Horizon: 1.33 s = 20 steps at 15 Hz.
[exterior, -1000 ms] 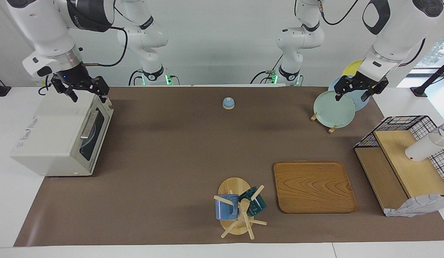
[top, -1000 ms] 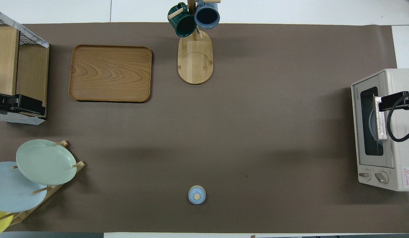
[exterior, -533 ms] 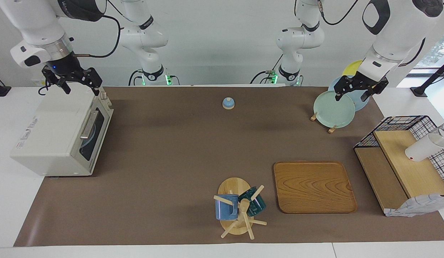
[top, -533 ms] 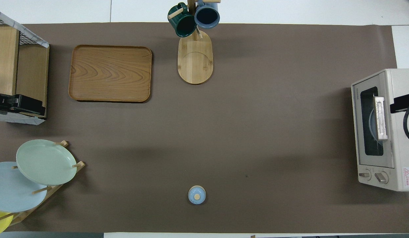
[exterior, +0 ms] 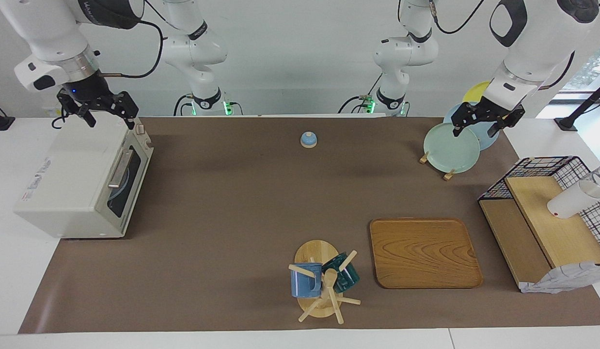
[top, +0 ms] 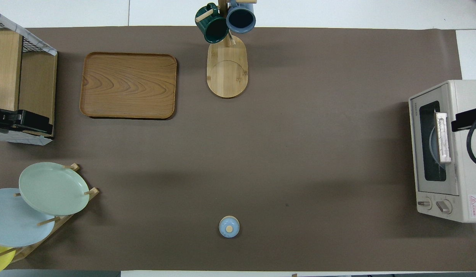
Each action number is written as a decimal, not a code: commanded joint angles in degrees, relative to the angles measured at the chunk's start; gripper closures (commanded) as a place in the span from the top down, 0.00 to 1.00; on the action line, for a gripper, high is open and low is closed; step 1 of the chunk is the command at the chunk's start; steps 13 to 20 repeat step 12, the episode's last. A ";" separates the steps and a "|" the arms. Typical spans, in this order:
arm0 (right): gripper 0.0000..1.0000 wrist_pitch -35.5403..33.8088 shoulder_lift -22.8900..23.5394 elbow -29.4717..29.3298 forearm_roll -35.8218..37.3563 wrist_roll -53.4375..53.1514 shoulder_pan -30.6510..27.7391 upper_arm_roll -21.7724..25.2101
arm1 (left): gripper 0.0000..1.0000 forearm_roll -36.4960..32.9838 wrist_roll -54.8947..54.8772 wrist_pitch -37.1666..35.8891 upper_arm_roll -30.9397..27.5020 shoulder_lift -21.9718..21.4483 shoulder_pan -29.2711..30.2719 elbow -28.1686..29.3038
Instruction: Put eggplant into oven
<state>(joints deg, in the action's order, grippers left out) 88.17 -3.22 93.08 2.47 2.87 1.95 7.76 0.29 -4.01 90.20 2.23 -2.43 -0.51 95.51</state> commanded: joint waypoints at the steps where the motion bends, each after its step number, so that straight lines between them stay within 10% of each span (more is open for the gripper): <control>1: 1.00 -1.51 0.06 -0.27 -3.08 1.17 -0.28 -0.11 | 1.00 -1.26 -0.38 0.50 -0.30 -0.73 -0.37 0.38; 20: 1.00 -0.99 -0.21 0.34 -0.10 1.26 0.07 -0.81 | 1.00 -1.26 -0.38 0.42 -0.30 -0.73 -0.37 0.38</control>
